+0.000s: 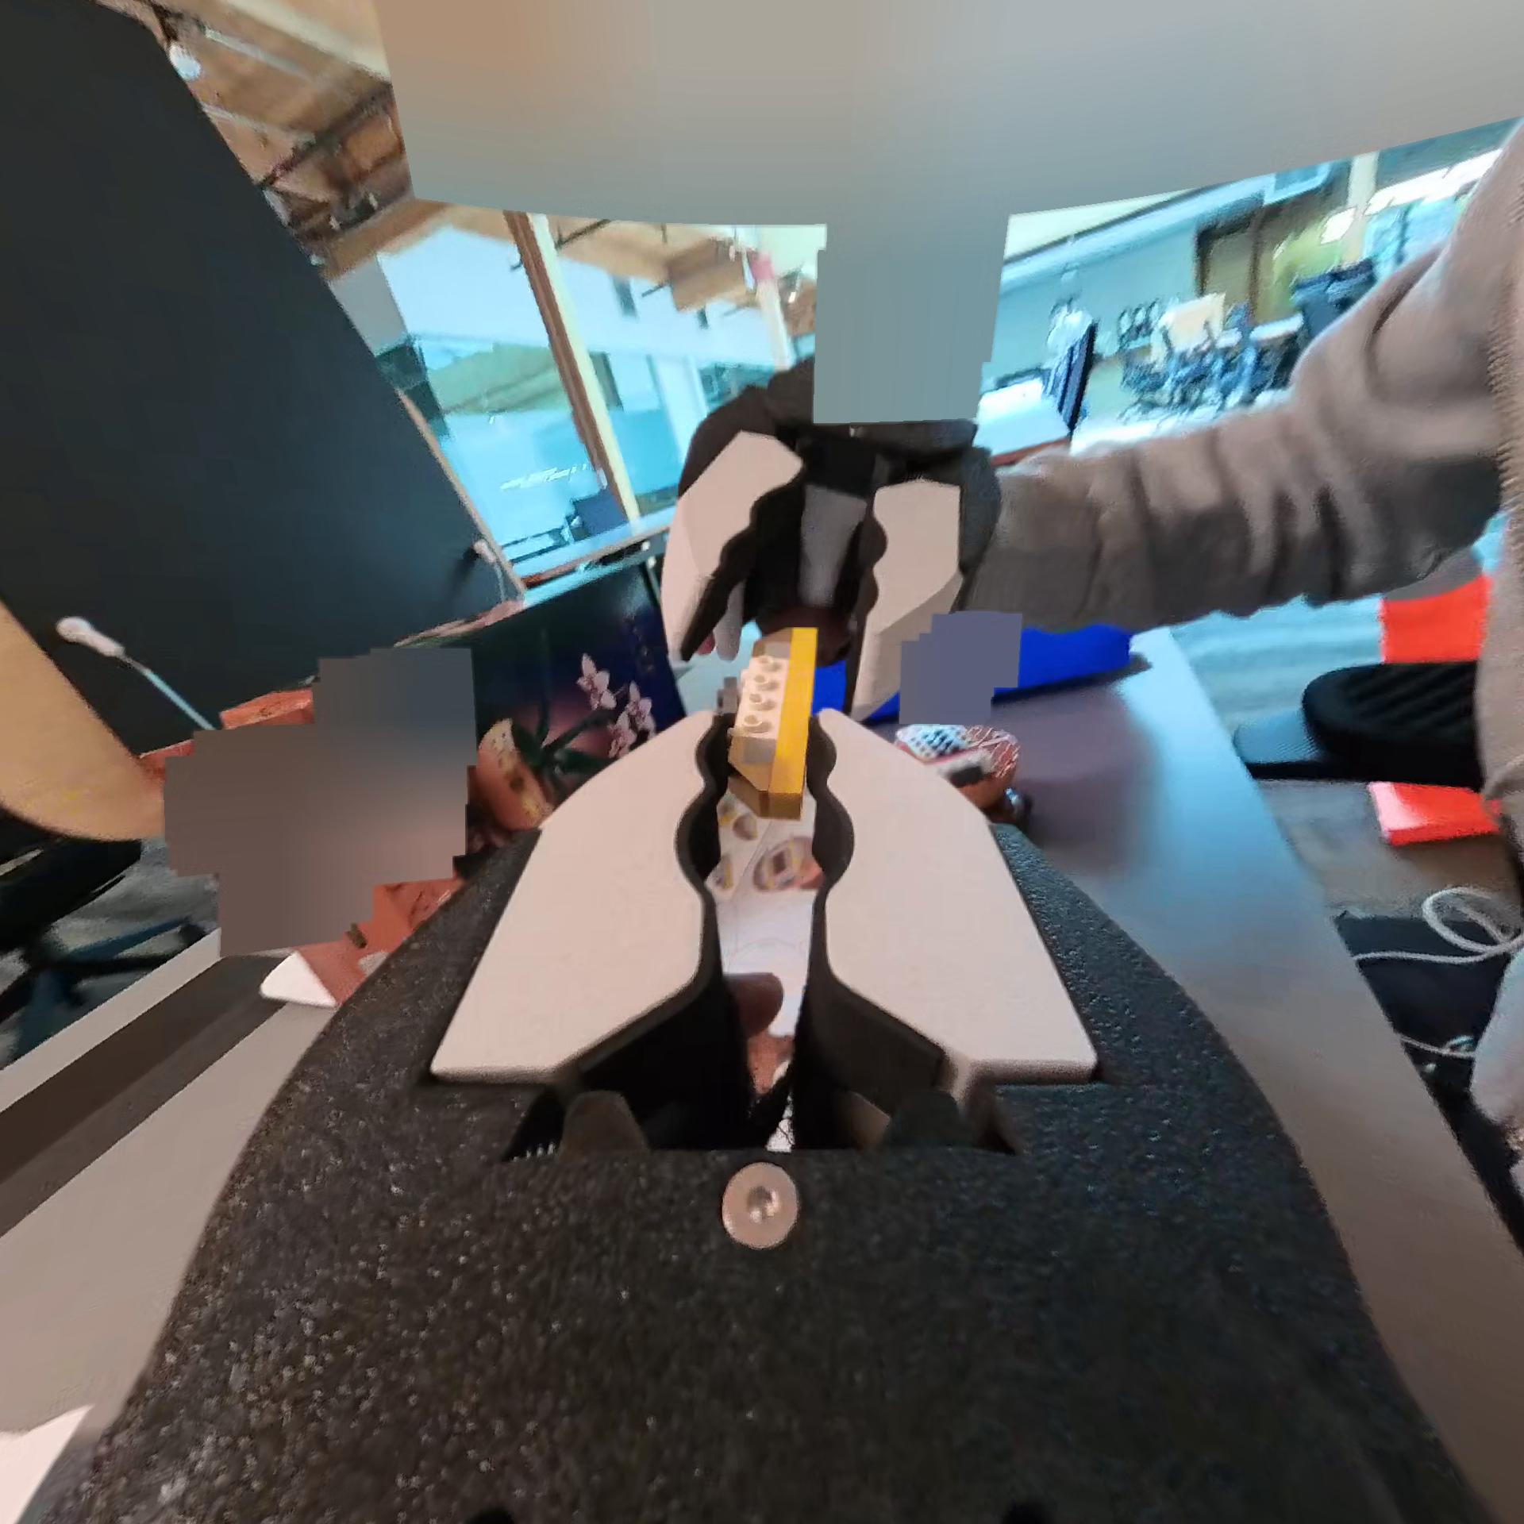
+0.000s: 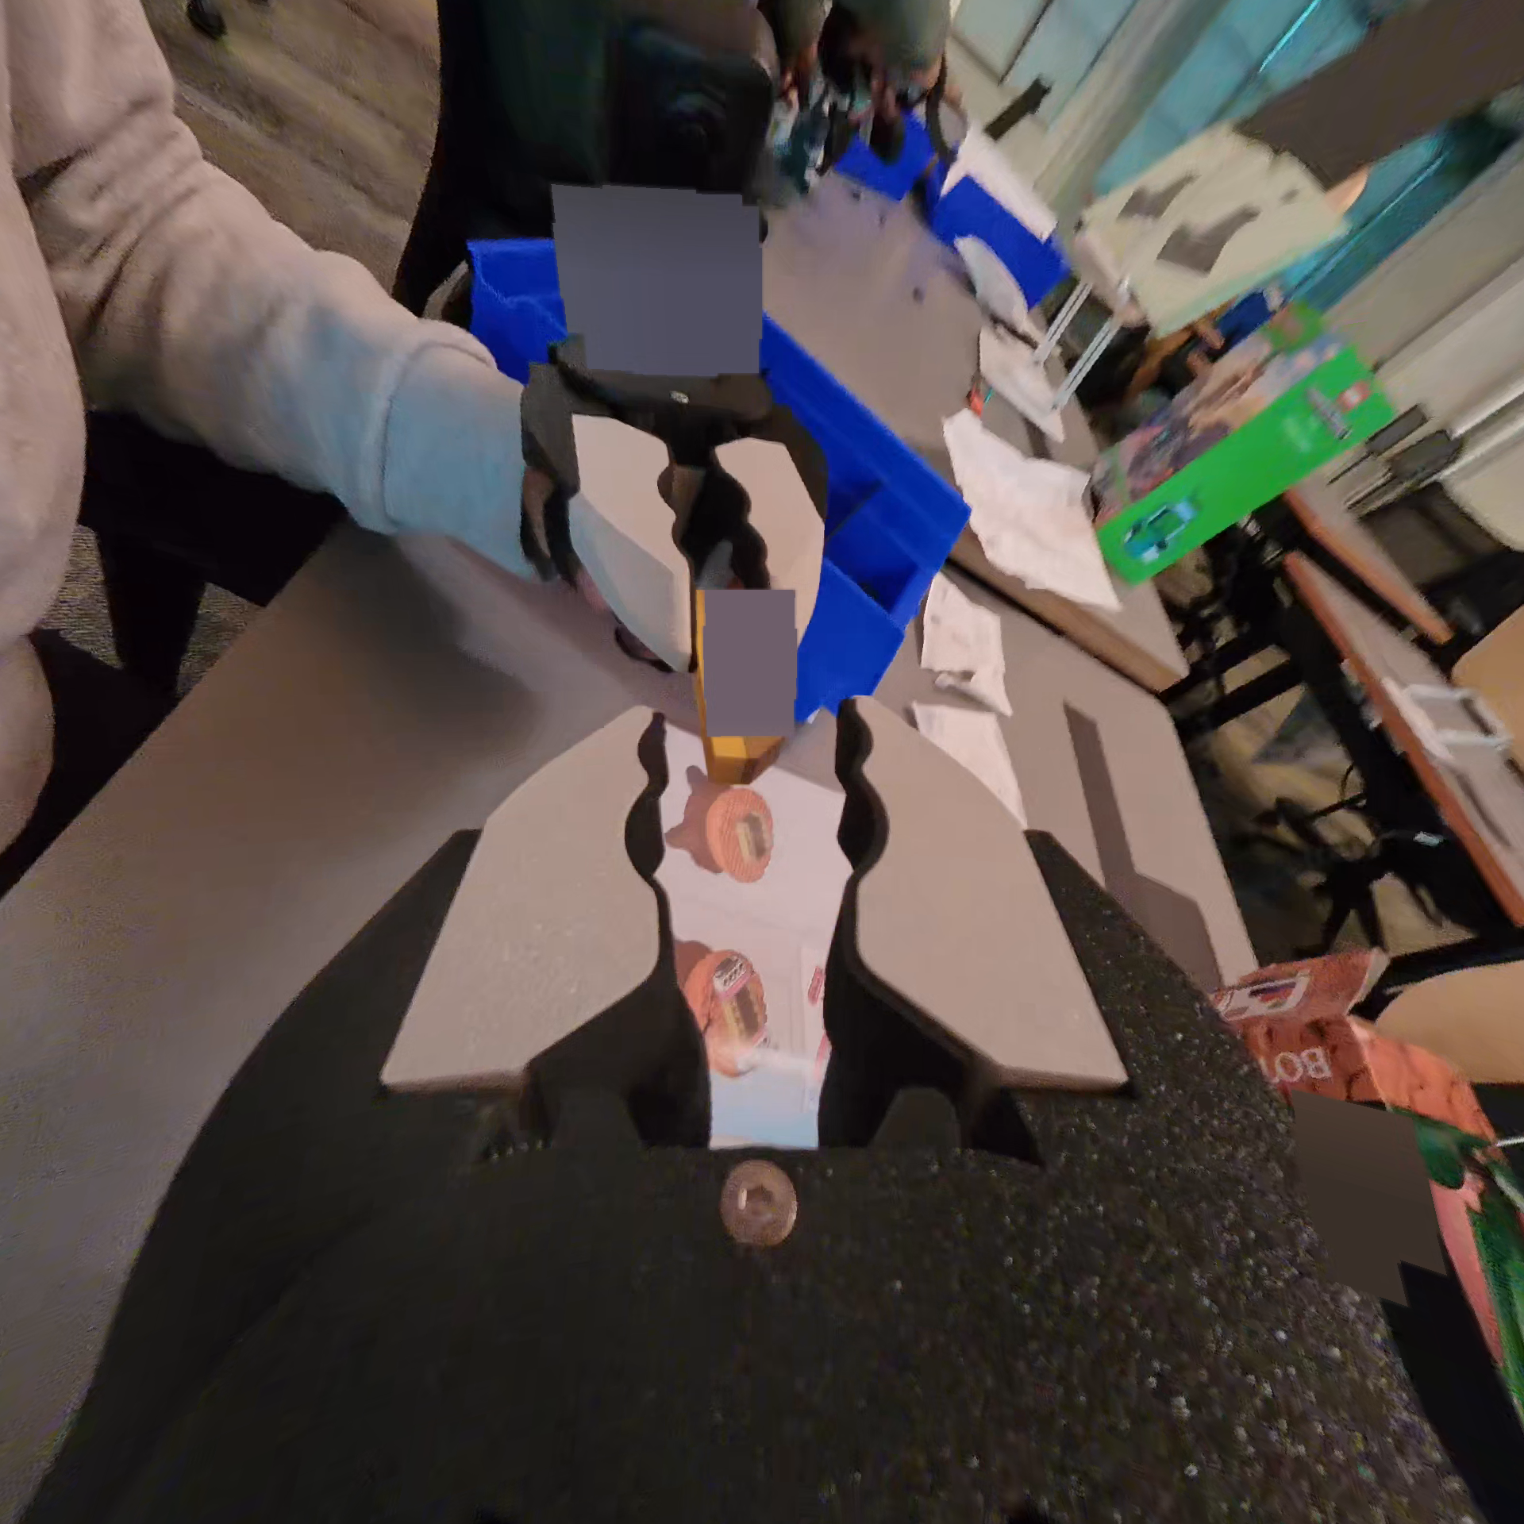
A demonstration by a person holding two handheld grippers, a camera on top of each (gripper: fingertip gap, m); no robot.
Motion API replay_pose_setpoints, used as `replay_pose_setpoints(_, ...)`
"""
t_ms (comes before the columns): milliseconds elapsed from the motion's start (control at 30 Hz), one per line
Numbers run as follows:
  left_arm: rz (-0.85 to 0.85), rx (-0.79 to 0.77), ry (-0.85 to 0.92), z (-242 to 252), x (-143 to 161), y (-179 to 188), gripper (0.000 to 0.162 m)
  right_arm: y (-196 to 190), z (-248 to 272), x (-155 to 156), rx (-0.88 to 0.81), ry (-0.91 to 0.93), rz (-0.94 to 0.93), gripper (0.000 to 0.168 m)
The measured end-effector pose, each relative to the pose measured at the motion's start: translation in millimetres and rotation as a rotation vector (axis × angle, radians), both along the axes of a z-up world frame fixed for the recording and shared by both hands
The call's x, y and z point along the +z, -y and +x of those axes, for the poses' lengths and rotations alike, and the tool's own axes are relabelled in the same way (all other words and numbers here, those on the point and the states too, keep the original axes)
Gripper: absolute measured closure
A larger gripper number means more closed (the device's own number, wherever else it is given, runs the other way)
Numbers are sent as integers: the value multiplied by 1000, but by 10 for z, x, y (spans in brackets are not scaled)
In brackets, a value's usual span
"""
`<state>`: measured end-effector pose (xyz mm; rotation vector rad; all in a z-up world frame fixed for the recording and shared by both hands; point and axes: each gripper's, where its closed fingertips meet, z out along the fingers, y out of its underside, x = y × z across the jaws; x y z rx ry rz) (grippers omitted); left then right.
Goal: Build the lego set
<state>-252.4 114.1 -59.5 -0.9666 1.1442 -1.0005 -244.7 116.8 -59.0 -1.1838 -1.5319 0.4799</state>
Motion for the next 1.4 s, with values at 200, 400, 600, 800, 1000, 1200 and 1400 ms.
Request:
replay_pose_setpoints(200, 23, -52, 33, 26, 72, 123, 144, 98, -93, 32, 33, -49, 46, 145)
replay_pose_setpoints(400, -4, -71, 48, 37, 93, 133, 144, 106, -76, 51, 8, -53, 75, 147)
replay_pose_setpoints(600, -5, -64, 39, 55, 74, 126, 143, 99, -54, 37, -21, -26, 127, 147)
replay_pose_setpoints(800, -14, -97, 11, 82, 75, 183, 144, 164, -40, 75, 33, 10, 294, 147)
replay_pose_setpoints(1000, -118, -97, -60, 130, -40, 114, 144, 92, 9, -39, 5, 65, 332, 147)
replay_pose_setpoints(1200, -108, -78, -106, 189, -78, 87, 137, 66, 59, -115, 3, -31, 158, 147)
replay_pose_setpoints(1400, -21, -83, -123, 224, -115, 113, 141, 76, 84, -164, 2, -99, 26, 147)
